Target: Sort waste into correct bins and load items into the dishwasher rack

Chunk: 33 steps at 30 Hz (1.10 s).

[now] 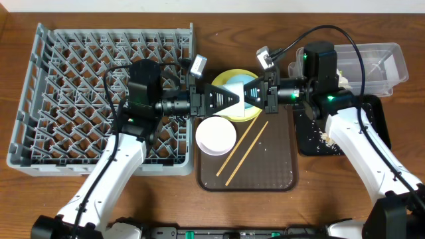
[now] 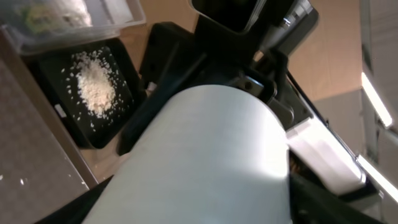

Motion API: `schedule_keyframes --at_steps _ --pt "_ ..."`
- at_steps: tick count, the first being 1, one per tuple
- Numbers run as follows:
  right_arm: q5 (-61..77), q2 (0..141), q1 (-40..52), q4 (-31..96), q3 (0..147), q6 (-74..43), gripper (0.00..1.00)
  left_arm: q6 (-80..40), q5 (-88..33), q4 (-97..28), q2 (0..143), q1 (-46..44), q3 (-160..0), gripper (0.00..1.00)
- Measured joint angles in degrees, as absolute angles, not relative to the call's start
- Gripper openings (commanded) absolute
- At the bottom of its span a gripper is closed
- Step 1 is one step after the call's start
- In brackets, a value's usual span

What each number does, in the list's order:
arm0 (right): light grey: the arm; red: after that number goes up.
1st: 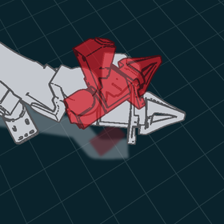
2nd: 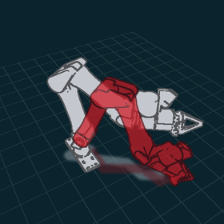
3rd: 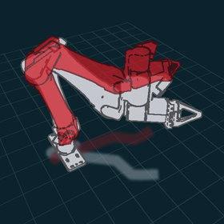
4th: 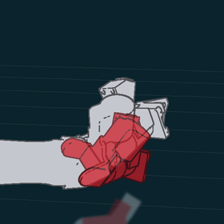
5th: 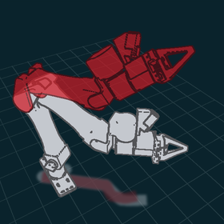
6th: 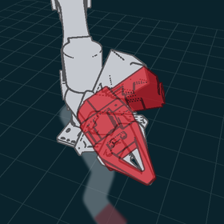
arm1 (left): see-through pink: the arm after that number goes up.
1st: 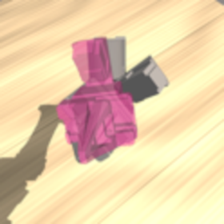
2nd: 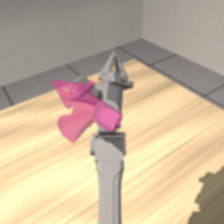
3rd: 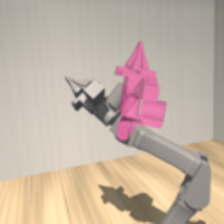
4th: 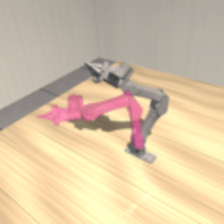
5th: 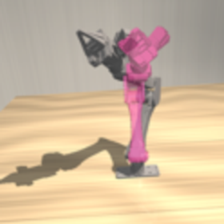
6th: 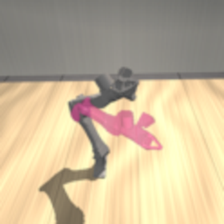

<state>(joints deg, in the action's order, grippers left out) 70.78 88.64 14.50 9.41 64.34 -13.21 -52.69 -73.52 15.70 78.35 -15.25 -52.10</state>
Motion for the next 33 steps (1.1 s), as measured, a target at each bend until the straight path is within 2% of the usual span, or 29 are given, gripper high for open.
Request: schedule_keyframes --at_steps 1,3,6,8,12,16,20,28,33 --pt "71.05 88.64 14.5 9.45 64.34 -13.28 0.02 -52.53 -73.54 15.64 78.35 -15.31 -52.1 0.58" --pt "71.61 88.64 14.48 9.45 64.4 -13.69 0.08 -51.72 -73.73 15.59 78.35 -15.33 -52.1 0.51" --pt "71.13 88.64 14.5 9.45 64.45 -13.82 0.19 -50.65 -73.28 15.46 78.35 -15.44 -52.07 0.46" --pt "70.19 88.64 14.52 9.67 64.45 -13.58 0.31 -50.0 -73.25 15.55 78.35 -15.44 -52.07 0.41" --pt "69.06 88.64 14.52 10.31 64.45 -13.41 0.4 -46.76 -73.28 15.59 78.35 -15.44 -52.07 0.34" --pt "66.67 88.64 14.52 15.09 64.47 -12.82 0.41 -42.54 -72.38 14.72 78.35 -15.42 -52.07 0.29" --pt "58.78 88.62 14.52 24.58 64.55 -11.0 0.38 -36.14 -67.33 5.89 78.35 -14.11 -52.14 0.22" --pt "44.47 88.64 14.41 33.8 64.53 -6.37 0.37 -22.68 -48.75 -16.29 77.41 -7.31 -52.42 0.12" --pt "34.74 88.55 13.96 42.06 65.89 -3.53 0.37 -17.3 -34.68 -29.87 72.4 -2.33 -54.61 0.11"
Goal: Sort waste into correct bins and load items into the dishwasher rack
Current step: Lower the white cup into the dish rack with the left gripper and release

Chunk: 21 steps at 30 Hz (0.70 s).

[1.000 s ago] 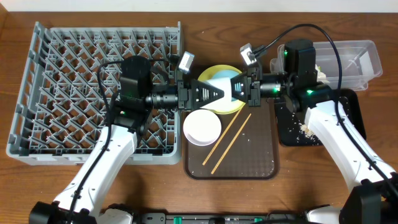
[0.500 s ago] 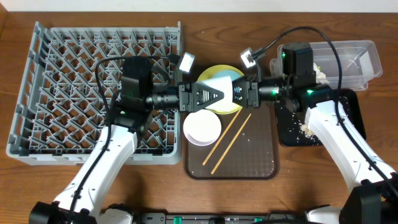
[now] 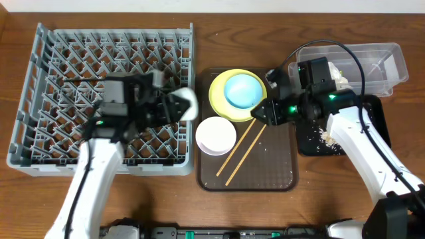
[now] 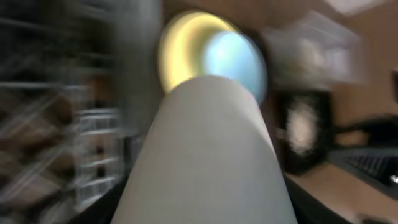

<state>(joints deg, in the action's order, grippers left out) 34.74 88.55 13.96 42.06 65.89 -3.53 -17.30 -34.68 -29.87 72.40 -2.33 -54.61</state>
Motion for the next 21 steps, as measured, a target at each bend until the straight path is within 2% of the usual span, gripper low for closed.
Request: schedule_keyframes --at_steps 5,9,21 --pt "26.68 86.78 13.93 46.85 69.17 -1.76 0.38 -14.68 -19.22 -41.1 66.59 2.07 -56.86 0.12" --pt "24.03 85.08 13.93 47.09 70.39 -1.08 0.38 -14.02 -11.35 -45.41 67.11 3.14 -56.97 0.12" --pt "22.15 84.88 13.93 48.64 70.46 -0.69 0.39 -13.43 -3.18 -46.13 76.6 3.14 -56.97 0.13"
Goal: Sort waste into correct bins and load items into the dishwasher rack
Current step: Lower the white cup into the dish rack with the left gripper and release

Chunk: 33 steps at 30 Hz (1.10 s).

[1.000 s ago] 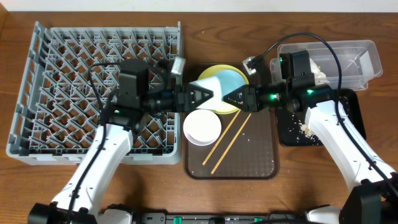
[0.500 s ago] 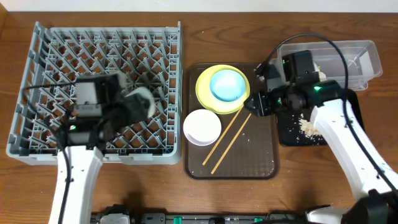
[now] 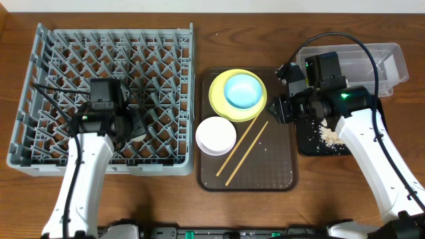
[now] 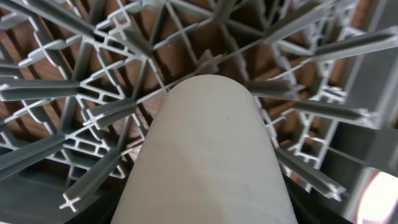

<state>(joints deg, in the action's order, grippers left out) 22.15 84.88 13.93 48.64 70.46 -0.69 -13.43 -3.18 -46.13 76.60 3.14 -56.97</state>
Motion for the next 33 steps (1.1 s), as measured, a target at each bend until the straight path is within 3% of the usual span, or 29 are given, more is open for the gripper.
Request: schedule_keyframes --at_steps 3,7,12,16,33 --pt "22.04 84.88 13.93 48.64 70.46 -0.6 0.4 -13.43 -2.5 -46.22 78.13 3.14 -56.97 0.13" --pt "22.04 84.88 13.93 48.64 70.46 -0.58 0.4 -13.43 -2.13 -46.33 79.96 3.14 -56.97 0.47" --pt "22.02 84.88 13.93 48.69 70.46 -0.58 0.41 -13.21 -2.09 -46.96 81.89 3.11 -56.97 0.69" --pt "22.02 84.88 13.93 48.71 70.46 -0.58 0.42 -13.06 -2.04 -47.07 82.32 3.14 -56.97 0.8" --pt "21.23 84.88 13.93 48.86 70.46 -0.56 0.5 -13.06 -6.83 -47.44 71.83 1.61 -57.28 0.85"
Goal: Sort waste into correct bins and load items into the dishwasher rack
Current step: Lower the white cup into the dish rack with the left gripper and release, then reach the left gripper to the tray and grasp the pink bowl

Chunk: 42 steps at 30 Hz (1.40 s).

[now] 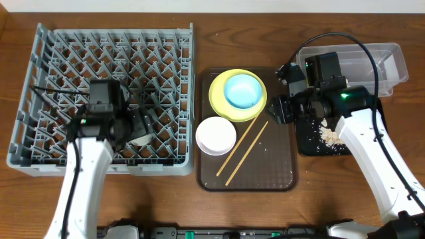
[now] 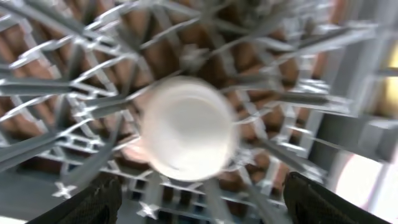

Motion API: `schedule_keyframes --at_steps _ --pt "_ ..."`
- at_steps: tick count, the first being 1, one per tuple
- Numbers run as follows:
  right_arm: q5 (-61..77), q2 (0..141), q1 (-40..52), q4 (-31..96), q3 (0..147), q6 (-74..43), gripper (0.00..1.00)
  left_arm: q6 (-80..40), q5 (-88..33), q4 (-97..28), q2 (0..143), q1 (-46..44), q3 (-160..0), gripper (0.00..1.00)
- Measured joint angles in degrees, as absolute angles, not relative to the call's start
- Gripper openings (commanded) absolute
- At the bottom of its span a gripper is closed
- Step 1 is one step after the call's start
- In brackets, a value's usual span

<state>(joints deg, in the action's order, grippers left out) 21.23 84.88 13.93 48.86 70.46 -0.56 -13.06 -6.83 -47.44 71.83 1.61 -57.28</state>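
A white cup (image 2: 186, 127) lies in a cell of the grey dishwasher rack (image 1: 66, 46), near its front right corner; the overhead view shows the cup (image 1: 140, 141) just below my left gripper (image 1: 135, 127). The left gripper (image 2: 199, 208) is open, and its dark fingers (image 2: 93, 199) stand wide apart, clear of the cup. My right gripper (image 1: 275, 109) hovers at the right edge of the brown tray (image 1: 279, 172), its jaws too dark to read. On the tray are a blue bowl (image 1: 242, 90) on a yellow plate (image 1: 219, 83), a white bowl (image 1: 216, 135) and chopsticks (image 1: 242, 151).
A black tray (image 1: 312, 143) with rice crumbs sits right of the brown tray. A clear plastic container (image 1: 378, 63) stands behind it. The rack fills the left half of the wooden table. Cables trail from both arms.
My left gripper has opened and let go of the white cup, which now rests in the rack below it. The right arm has not moved.
Both grippers met above the yellow plate, with the white cup in my left one. Then the left held the cup at the rack's right edge and the right stood back by the tray. Then the cup was over the rack cells, and now it lies in them.
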Motion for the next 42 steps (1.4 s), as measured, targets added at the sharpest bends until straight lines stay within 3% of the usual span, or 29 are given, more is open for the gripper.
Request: schedule_keyframes --at_steps 8,17,24,30,34,42 --pt "20.29 84.88 15.16 48.86 70.46 -0.86 0.49 -13.08 -10.24 -47.92 68.69 -6.17 -57.39 0.85" --pt "7.46 84.88 15.64 50.41 70.46 -10.33 0.54 -13.08 -10.61 -41.06 70.13 -22.0 -57.41 0.84" --pt "3.22 84.84 11.9 52.99 70.46 -13.72 0.63 -13.1 -8.93 -31.46 76.84 -32.42 -57.63 0.82" --pt "2.33 84.47 9.54 54.89 70.46 -14.33 0.64 -13.08 -8.08 -25.61 86.13 -38.37 -57.76 0.78" --pt "2.28 84.36 9.34 55.05 70.46 -14.48 0.64 -13.28 -7.75 -24.95 92.9 -41.78 -57.8 0.68" --pt "2.07 84.33 9.21 55.05 70.46 -14.48 0.64 -13.37 -7.38 -24.12 99.26 -45.21 -57.8 0.21"
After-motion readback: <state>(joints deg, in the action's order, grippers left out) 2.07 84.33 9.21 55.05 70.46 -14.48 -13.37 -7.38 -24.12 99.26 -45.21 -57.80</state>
